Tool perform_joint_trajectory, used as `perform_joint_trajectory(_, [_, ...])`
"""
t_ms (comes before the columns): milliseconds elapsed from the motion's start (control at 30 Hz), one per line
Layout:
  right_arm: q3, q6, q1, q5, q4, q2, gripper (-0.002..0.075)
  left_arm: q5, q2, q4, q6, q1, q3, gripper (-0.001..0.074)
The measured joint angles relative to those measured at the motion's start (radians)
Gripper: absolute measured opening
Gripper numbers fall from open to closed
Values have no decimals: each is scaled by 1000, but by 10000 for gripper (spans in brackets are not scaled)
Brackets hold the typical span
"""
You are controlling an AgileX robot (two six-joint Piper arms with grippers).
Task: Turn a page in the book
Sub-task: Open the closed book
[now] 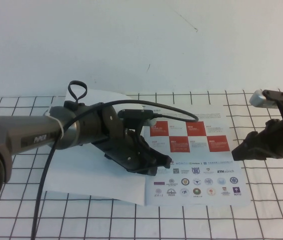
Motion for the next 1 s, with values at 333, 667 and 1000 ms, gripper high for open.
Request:
perform_joint_trajectory(333, [-1,-4,0,-4,4,17,335,-29,-60,2,89,0,2,-2])
perform_joint_trajectory(667, [-1,-6,0,2,4,17,335,-5,-146,75,70,68,2,-2])
perform_joint_trajectory(1000, [-1,-6,0,2,17,17,340,17,-125,86,51,141,2,-2])
